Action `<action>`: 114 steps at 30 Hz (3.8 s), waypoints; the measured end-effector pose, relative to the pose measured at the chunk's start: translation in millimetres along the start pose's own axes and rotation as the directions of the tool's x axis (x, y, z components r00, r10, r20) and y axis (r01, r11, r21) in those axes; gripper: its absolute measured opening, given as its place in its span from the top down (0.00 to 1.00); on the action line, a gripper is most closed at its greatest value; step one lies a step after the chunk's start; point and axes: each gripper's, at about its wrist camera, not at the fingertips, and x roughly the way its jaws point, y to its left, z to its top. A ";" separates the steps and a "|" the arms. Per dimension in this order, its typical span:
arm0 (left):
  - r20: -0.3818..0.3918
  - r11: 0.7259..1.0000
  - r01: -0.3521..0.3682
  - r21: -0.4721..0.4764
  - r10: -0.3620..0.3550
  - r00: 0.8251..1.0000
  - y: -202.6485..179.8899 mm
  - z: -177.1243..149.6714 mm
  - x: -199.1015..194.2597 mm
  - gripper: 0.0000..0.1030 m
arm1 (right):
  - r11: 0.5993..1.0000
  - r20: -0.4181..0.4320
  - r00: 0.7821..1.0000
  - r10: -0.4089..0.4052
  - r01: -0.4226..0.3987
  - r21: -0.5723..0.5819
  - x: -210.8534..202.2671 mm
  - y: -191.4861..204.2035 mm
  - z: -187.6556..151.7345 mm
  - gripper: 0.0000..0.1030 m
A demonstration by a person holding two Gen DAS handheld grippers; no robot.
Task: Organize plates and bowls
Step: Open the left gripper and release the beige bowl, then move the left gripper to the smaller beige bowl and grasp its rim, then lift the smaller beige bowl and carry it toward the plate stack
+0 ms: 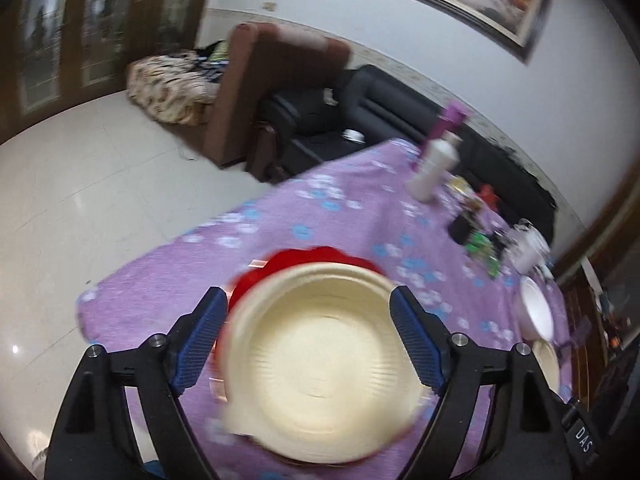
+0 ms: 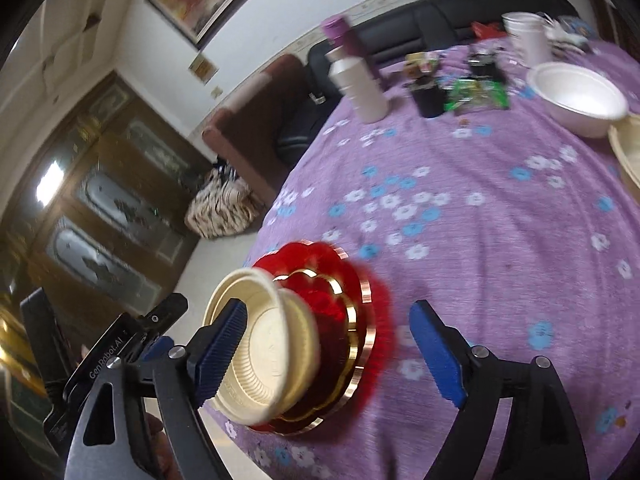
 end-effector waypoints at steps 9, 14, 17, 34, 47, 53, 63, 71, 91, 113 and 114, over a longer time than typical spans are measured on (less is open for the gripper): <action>-0.231 0.909 0.282 0.308 -0.217 0.948 -152.9 -44.3 27.8 0.19 | 0.963 0.122 0.983 -0.137 0.103 0.249 -93.0 -126.6 12.4 0.17; -0.354 0.844 0.372 0.387 -0.236 0.905 -231.8 -78.6 55.3 0.19 | 0.895 0.152 0.959 -0.240 0.158 0.417 -134.0 -201.5 13.8 0.17; -0.405 0.825 0.387 0.412 -0.214 0.889 -269.2 -96.5 75.5 0.19 | 0.859 0.163 0.948 -0.274 0.165 0.484 -150.2 -237.3 19.1 0.16; -0.462 0.827 0.321 0.460 -0.086 0.883 -371.7 -132.2 152.7 0.19 | 0.783 0.098 0.943 -0.317 0.202 0.588 -118.1 -327.5 64.0 0.34; -0.469 0.744 0.367 0.559 -0.081 0.879 -371.5 -147.2 142.0 0.89 | 0.814 0.083 0.932 -0.354 0.263 0.518 -113.3 -309.8 54.6 0.87; -0.485 0.751 0.406 0.520 -0.132 0.865 -347.0 -138.5 120.2 0.90 | 0.837 0.112 0.931 -0.347 0.254 0.484 -126.3 -282.8 35.2 0.87; -0.463 0.769 0.447 0.456 -0.223 0.858 -325.5 -108.6 89.6 0.90 | 0.875 0.183 0.915 -0.359 0.262 0.408 -147.3 -232.6 37.5 0.87; -0.435 0.801 0.408 0.438 -0.208 0.876 -290.4 -104.9 79.4 0.89 | 0.898 0.173 0.932 -0.317 0.236 0.371 -139.5 -209.2 29.3 0.87; -0.405 0.847 0.331 0.416 -0.154 0.901 -215.5 -109.3 72.5 0.89 | 0.926 0.075 0.963 -0.258 0.224 0.302 -95.7 -174.4 -6.9 0.89; -0.410 0.859 0.329 0.392 -0.157 0.898 -191.7 -107.6 69.4 0.89 | 0.932 0.048 0.964 -0.262 0.240 0.270 -86.2 -159.6 -14.8 0.89; -0.408 0.860 0.328 0.392 -0.157 0.899 -190.9 -107.0 68.7 0.89 | 0.933 0.048 0.964 -0.261 0.240 0.268 -86.0 -158.4 -15.3 0.89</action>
